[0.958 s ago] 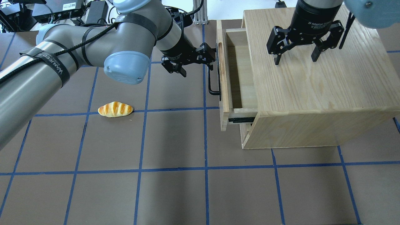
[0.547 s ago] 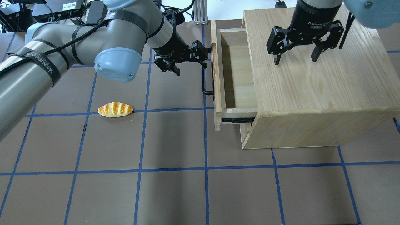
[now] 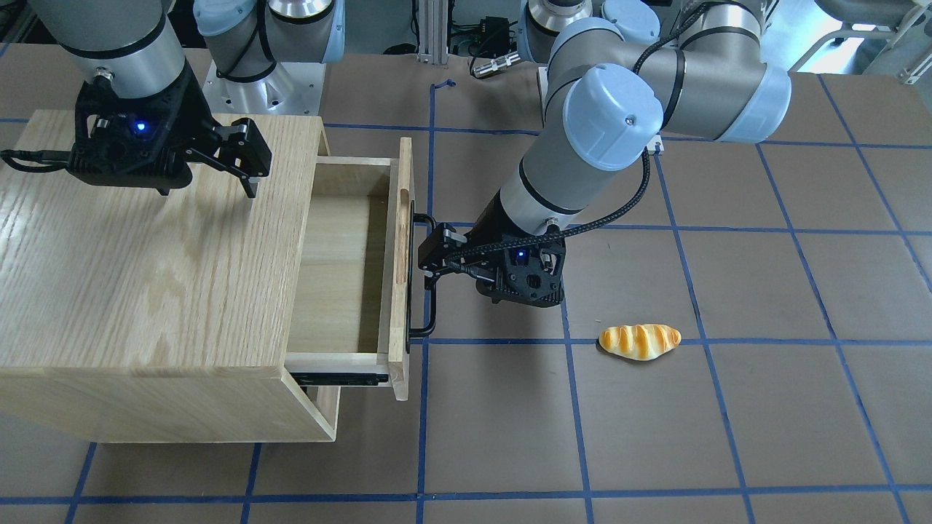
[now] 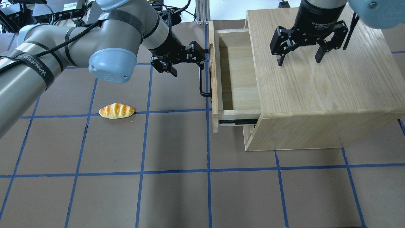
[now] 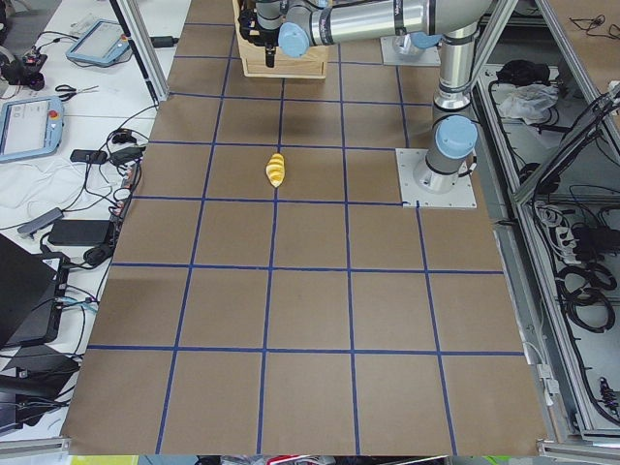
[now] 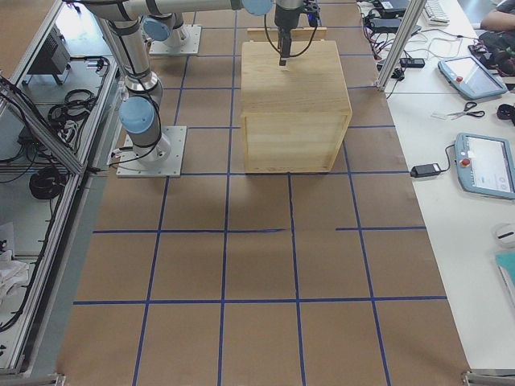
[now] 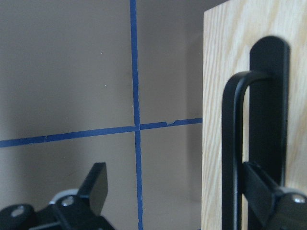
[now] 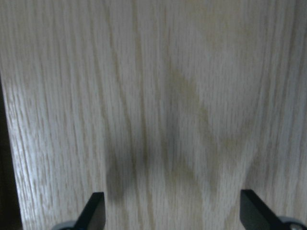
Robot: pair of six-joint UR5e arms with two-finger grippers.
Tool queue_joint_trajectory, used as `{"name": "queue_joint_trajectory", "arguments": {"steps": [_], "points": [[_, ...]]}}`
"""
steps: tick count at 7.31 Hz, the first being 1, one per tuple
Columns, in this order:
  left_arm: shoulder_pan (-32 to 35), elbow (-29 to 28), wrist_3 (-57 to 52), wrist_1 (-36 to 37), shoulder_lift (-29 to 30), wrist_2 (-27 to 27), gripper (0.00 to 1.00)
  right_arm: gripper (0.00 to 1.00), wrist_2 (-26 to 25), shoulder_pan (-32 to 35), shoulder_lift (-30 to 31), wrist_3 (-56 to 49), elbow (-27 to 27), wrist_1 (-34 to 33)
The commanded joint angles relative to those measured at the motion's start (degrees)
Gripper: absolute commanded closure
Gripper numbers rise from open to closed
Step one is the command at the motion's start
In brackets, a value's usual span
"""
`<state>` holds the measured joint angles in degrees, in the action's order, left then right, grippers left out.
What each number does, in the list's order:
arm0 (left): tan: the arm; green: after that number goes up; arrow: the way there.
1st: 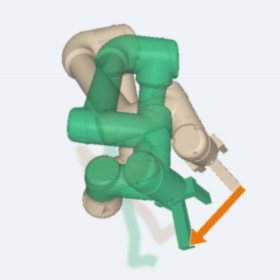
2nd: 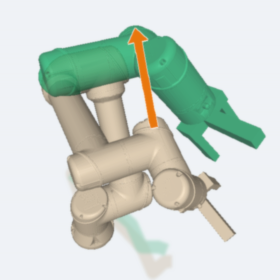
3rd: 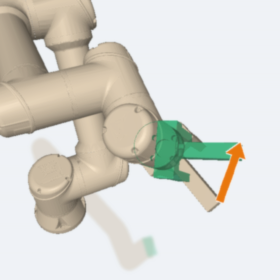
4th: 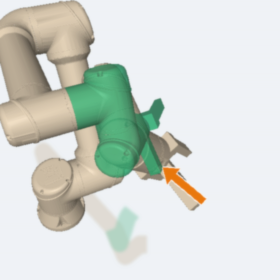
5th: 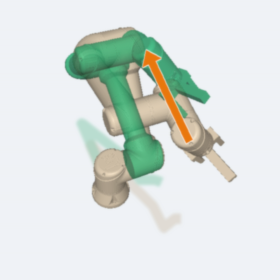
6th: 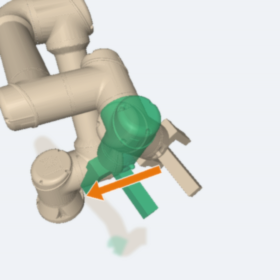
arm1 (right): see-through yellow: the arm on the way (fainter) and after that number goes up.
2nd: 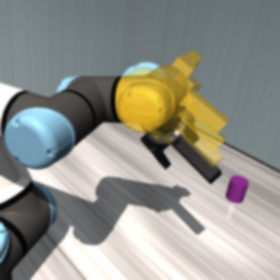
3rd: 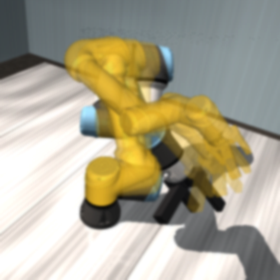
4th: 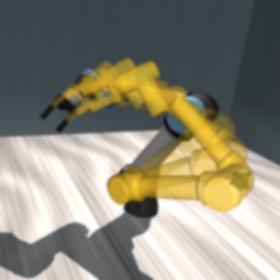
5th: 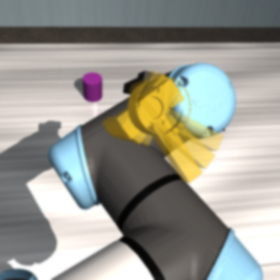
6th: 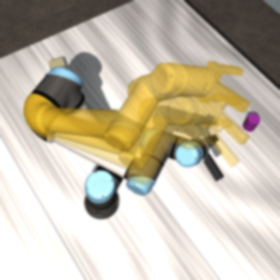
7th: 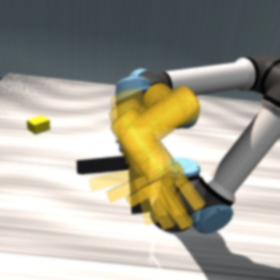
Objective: Open upper drawer
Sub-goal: 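Pull the drawer handle with the left gripper away from the cabinet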
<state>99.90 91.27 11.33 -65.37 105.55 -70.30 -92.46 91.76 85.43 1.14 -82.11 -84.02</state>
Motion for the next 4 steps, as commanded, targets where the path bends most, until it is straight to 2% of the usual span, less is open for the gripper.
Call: {"name": "queue_joint_trajectory", "arguments": {"steps": [1,4], "points": [[-0.41,0.57,-0.17,0.06,0.0,-0.97,0.0,0.0,0.0,0.0,0.0,-0.08,-0.07,0.0],[-1.73,0.57,-1.05,-0.11,-0.17,-1.06,0.0,0.0,0.0,0.0,0.0,0.0,0.02,0.0]]}}
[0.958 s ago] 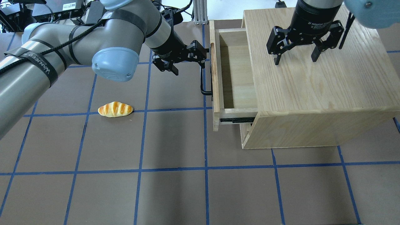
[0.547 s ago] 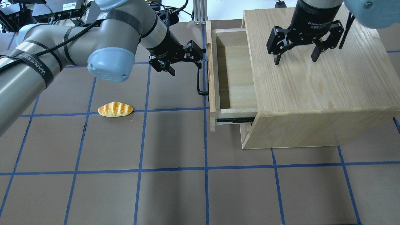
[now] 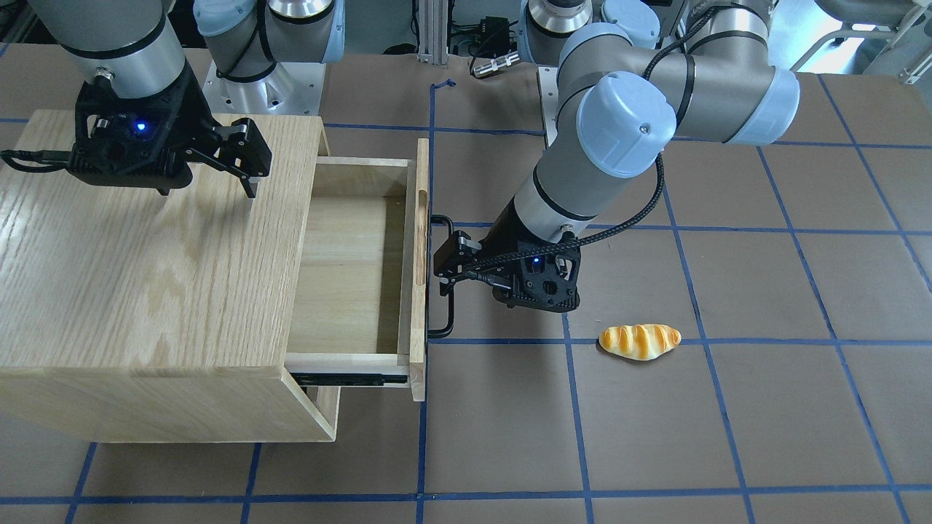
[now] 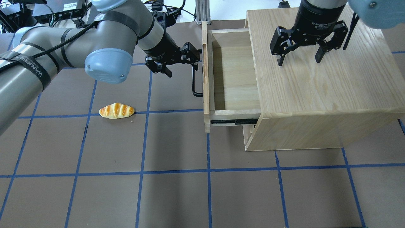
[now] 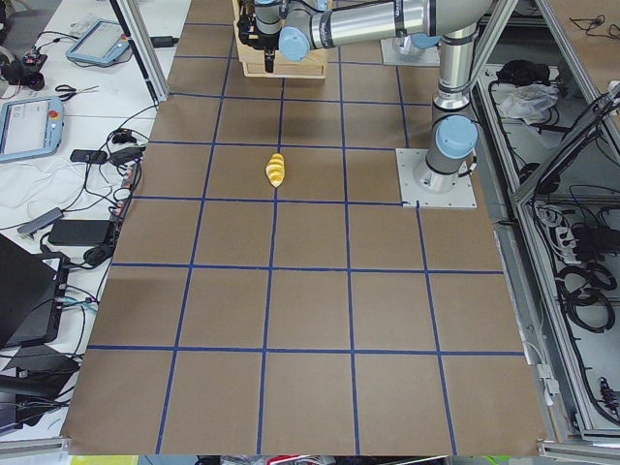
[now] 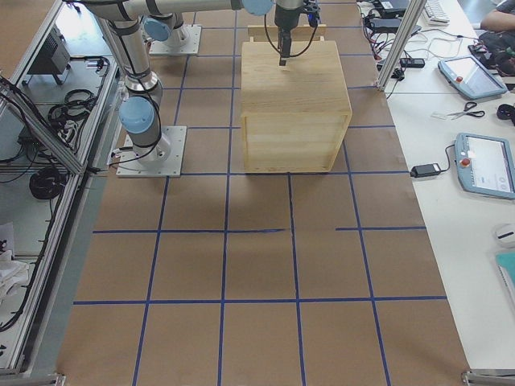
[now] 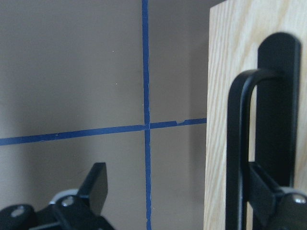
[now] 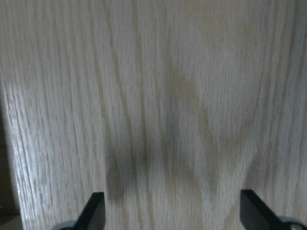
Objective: Open upper drawer
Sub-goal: 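Pull the drawer handle with the left gripper away from the cabinet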
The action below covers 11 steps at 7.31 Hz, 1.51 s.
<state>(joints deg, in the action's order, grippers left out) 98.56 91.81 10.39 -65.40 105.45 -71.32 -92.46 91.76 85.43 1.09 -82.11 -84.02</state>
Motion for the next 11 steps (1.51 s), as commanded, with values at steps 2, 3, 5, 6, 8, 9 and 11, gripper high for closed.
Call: {"name": "queue_joint_trajectory", "arguments": {"steps": [2,3,5,6,8,9,11], "points": [[-0.47,0.04,-0.2,-0.34,-0.25,-0.83,0.0,0.0,0.0,0.0,0.0,0.05,-0.07,0.0],[-0.47,0.12,-0.29,-0.43,-0.25,-1.88,0.0,0.0,0.0,0.0,0.0,0.05,-0.07,0.0],[-2.56,0.12,-0.37,-1.3,-0.33,-1.89,0.0,0.0,0.0,0.0,0.0,0.05,0.02,0.0],[-2.93,0.12,-0.38,-1.92,-0.51,-1.8,0.0,0.0,0.0,0.0,0.0,0.05,0.02,0.0],[-3.63,0.12,-0.55,-3.4,-1.13,-1.89,0.0,0.0,0.0,-0.08,0.0,0.05,0.02,0.0],[-4.07,0.12,-1.16,-4.81,-1.47,-2.32,0.0,0.0,0.0,0.0,0.0,-0.04,-0.07,0.0],[-4.6,0.12,-1.17,-5.09,-1.83,-2.42,0.0,0.0,0.0,0.0,0.0,0.05,0.02,0.0]]}}
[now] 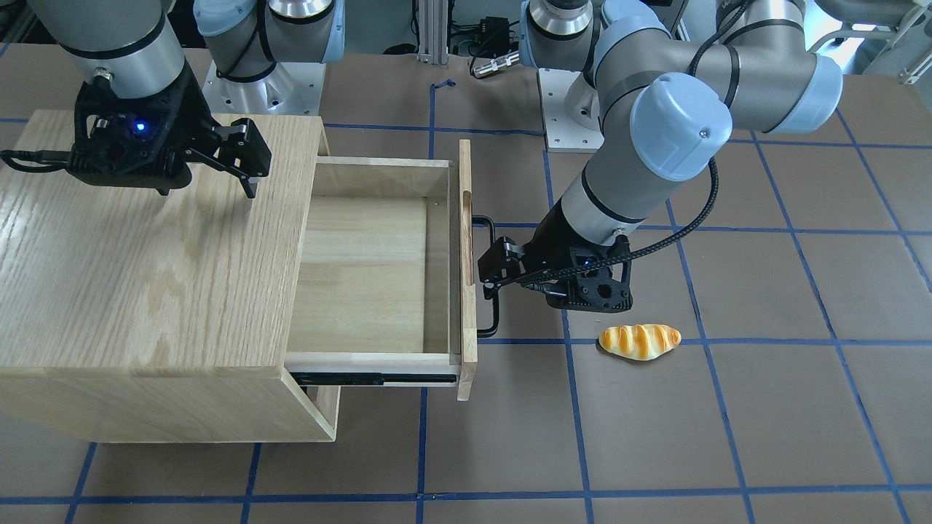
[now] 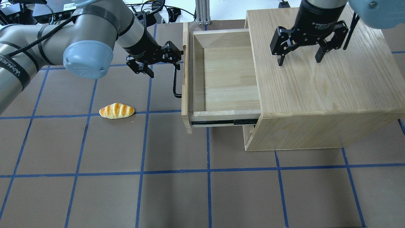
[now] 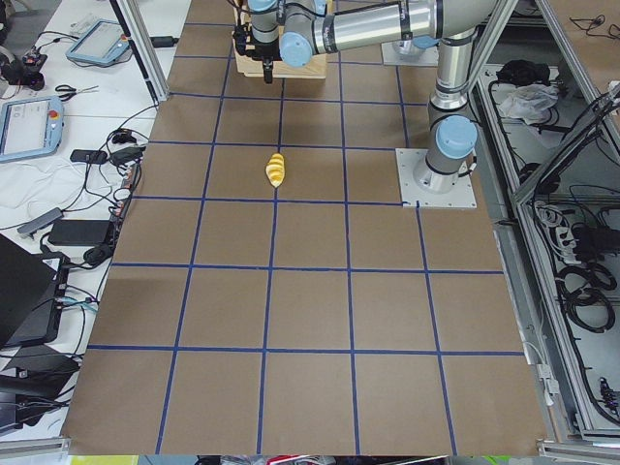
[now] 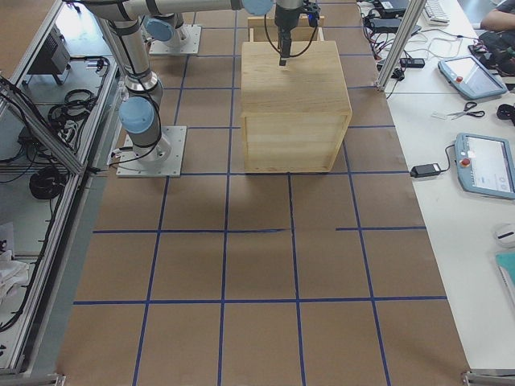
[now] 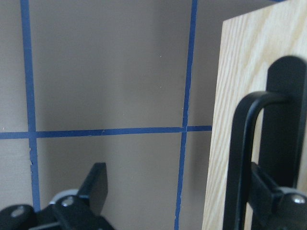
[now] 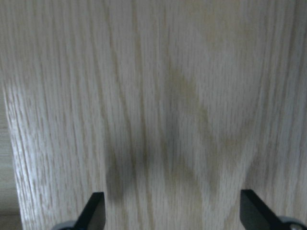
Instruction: Open upper drawer
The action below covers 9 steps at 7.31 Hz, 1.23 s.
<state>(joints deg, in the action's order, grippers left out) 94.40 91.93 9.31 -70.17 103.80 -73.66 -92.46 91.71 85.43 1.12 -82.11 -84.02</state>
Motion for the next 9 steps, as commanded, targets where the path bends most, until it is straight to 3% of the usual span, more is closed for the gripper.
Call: {"name": "queue_joint_trajectory", "arguments": {"steps": [1,4,5,6,7,9], "points": [[-0.61,0.0,-0.08,-1.19,-0.18,-0.09,0.0,0.0,0.0,0.04,0.0,0.02,-0.07,0.0],[-0.44,-3.32,0.36,-6.45,-2.89,2.97,0.0,0.0,0.0,0.04,0.0,0.02,0.02,0.0],[-0.96,-6.91,0.1,-11.26,-4.38,2.29,0.0,0.0,0.0,0.04,0.0,0.02,0.02,0.0],[-1.58,-9.99,-0.52,-15.83,-5.7,-5.28,0.0,0.0,0.0,0.04,0.0,0.02,0.02,0.0],[-2.97,-11.85,-4.52,-19.53,-7.11,-7.62,0.0,0.0,0.0,0.04,0.0,0.02,0.02,0.0],[-4.4,-12.74,-9.55,-28.15,-11.75,-18.49,0.0,0.0,0.0,0.04,0.0,-0.06,0.02,0.0]]}}
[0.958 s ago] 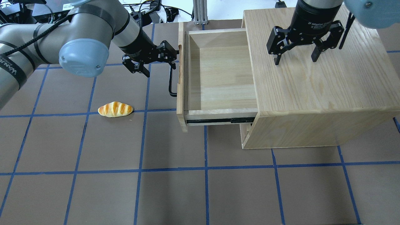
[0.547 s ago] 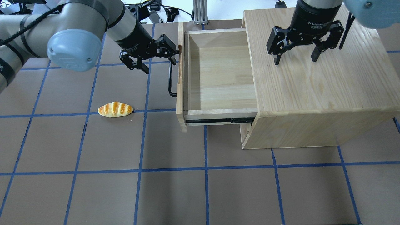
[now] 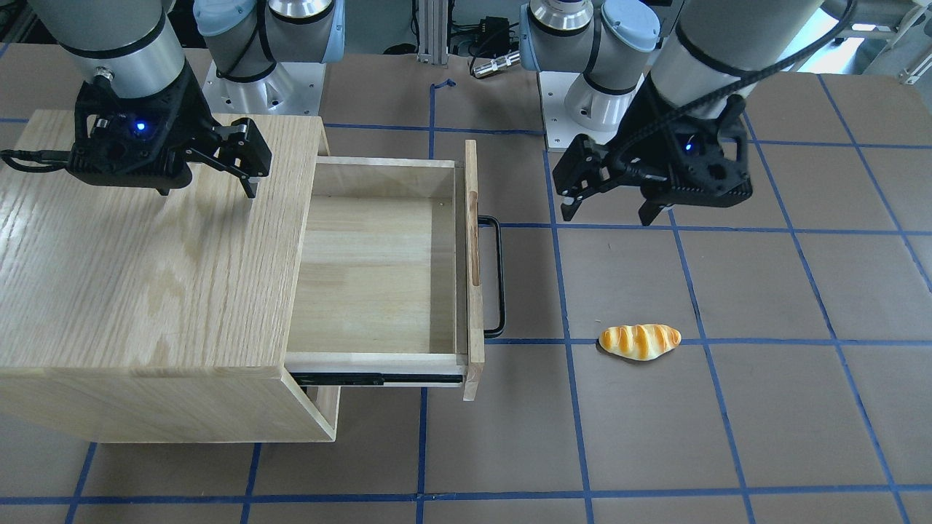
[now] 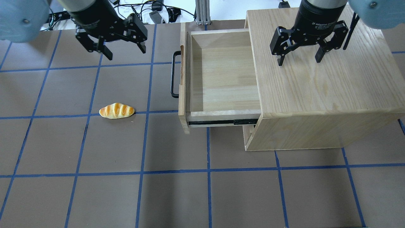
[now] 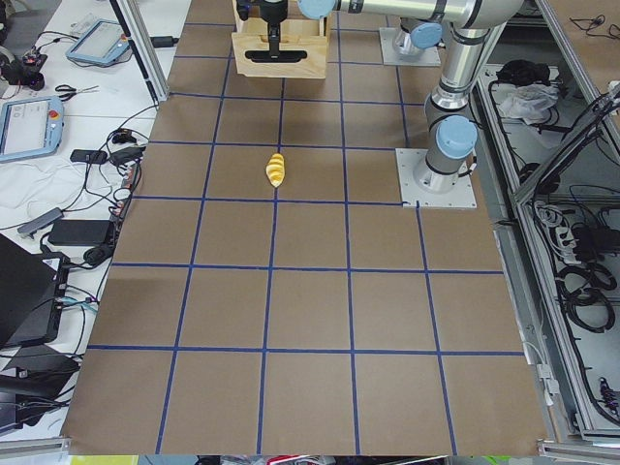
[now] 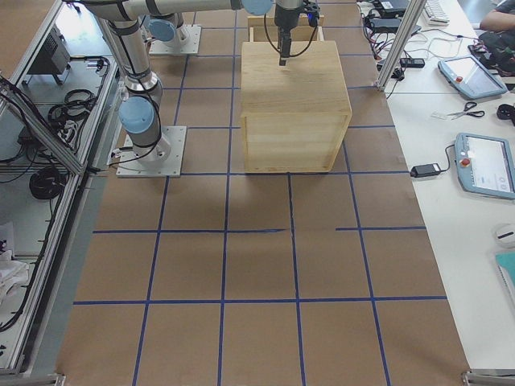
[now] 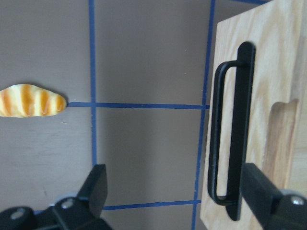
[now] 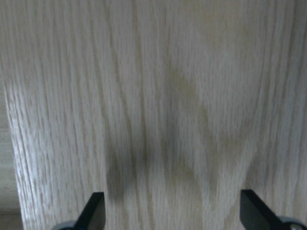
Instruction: Open upper drawer
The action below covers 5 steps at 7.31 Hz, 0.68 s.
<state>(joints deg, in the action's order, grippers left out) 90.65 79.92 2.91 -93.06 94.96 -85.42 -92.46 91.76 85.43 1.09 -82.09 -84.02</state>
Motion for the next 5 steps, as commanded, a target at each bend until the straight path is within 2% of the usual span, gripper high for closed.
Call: {"name": "queue_joint_trajectory", "arguments": {"steps": [1,5], "points": [[-0.83,0.23,-3.18,-5.29,-4.42,-6.96,0.0,0.0,0.0,0.0,0.0,0.05,0.0,0.0],[-1.97,0.85,-5.2,-3.19,-3.47,-6.26,0.0,0.0,0.0,0.0,0.0,0.05,-0.08,0.0]]}}
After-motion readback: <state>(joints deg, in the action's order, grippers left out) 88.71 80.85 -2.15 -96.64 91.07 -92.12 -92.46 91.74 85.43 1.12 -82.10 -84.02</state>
